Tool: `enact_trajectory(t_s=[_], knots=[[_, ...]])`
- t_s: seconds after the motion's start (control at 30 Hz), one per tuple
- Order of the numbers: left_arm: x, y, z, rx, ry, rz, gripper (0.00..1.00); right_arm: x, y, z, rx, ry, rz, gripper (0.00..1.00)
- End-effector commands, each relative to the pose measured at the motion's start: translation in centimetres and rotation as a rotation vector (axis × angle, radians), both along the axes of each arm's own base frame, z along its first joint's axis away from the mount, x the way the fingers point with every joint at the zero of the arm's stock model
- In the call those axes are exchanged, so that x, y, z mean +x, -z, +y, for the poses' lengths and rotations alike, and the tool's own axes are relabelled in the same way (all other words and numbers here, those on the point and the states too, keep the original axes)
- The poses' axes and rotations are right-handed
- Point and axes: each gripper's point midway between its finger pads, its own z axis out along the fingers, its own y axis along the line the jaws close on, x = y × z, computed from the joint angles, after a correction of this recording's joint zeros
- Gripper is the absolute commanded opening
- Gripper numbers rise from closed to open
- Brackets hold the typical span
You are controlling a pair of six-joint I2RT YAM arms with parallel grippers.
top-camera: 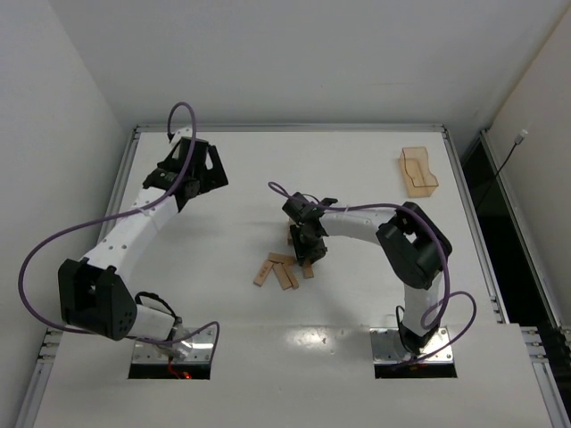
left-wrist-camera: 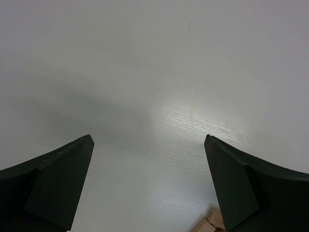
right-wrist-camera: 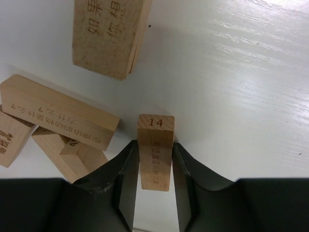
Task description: Build the wood block tower
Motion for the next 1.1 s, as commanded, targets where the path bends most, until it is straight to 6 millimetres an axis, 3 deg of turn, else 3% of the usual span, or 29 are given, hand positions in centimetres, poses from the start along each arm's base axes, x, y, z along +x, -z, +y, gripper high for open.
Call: enact_trajectory(t_s=[0.0,0.1,0.17,0.23,0.33,0.4,0.6,0.7,0.9,1.07], knots=[[0.4,-0.9,0.2,-0.035,-0.013,-0.050,1.00,0.8,0.0,0.2,-0.002,0.034,-0.014,0.27],[0.8,-0.5,-0.1,-0.038,-0.005,-0.034,1.00,0.7,0.0,0.3,0.004,0.032,-0.008,0.27],[0.8,-0.5,-0.1,-0.046,-0.012,-0.036,1.00,0.9,0.0,0.5,0.012,0.032,-0.016,0.10],[0.8,-0.2,-0.3,-0.059,-0.011,-0.034,1.00,1.1,-0.5,0.5,0.015,0.034,-0.032,0.00],[0.8,0.2,-0.3,-0.058,-0.011,-0.033,1.00,2.7,-3.4,1.1,0.047,0.023,-0.115,0.00],[1.0,0.2,-0.4,-0.058,-0.011,-0.030,1.00,3.4,-6.4,1.7,0.091,0.015,-0.168,0.00],[1.2,0.7,-0.6,-0.059,-0.005,-0.011,1.00,5.1,-11.9,3.4,0.183,0.027,-0.259,0.00],[1.7,0.0,-0.7,-0.063,-0.004,-0.025,1.00,6.0,-12.0,3.9,0.193,0.042,-0.256,0.00],[2.1,0.8,-0.8,-0.057,-0.005,-0.004,1.00,7.2,-9.0,5.2,0.172,0.078,-0.184,0.00],[2.6,0.6,-0.9,-0.057,-0.005,-0.003,1.00,8.7,-8.5,5.1,0.149,0.099,-0.203,0.00]])
